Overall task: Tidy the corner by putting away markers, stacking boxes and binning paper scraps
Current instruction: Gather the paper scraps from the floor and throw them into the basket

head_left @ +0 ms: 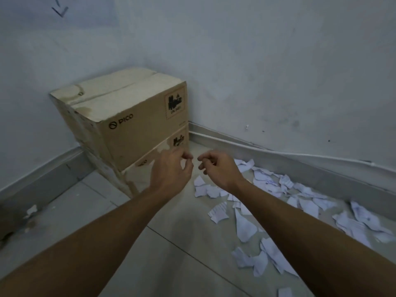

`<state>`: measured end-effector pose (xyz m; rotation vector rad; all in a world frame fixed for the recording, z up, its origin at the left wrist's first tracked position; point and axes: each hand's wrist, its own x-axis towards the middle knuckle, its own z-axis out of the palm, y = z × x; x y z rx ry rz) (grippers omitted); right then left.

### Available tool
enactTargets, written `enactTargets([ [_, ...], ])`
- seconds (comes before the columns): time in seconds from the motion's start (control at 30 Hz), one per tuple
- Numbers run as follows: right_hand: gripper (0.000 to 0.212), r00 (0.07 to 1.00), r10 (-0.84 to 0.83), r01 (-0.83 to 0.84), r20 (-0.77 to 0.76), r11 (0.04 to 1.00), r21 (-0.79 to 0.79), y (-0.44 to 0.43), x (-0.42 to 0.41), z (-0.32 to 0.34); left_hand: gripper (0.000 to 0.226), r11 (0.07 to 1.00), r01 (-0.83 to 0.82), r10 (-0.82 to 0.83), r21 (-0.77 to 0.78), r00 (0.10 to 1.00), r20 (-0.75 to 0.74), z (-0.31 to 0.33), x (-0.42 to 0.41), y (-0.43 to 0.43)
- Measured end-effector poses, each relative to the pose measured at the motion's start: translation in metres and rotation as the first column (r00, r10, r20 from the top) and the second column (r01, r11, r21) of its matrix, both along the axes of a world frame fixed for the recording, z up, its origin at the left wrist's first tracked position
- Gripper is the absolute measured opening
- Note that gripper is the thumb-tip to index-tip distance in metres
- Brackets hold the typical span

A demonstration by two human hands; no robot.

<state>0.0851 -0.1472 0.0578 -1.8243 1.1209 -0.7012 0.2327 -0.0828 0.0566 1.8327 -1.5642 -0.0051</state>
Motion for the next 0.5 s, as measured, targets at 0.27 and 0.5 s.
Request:
enactTargets([
  [0.27,0.024,0.982,-0.133,0.139,-0.134,0.990,0.039,-0.034,-0.063,-0.067,0.011,0.953,0.087,-0.035,0.290,0.983,-0.180,-0.078,-0.033,-0.023],
  [0.5,0.024,0.982,-0.157,0.150,-0.108,0.987,-0.065,-0.061,-0.062,-0.113,0.038,0.912,-0.015,0.094,0.411,0.980,-0.173,-0.144,-0.052,-0.048],
])
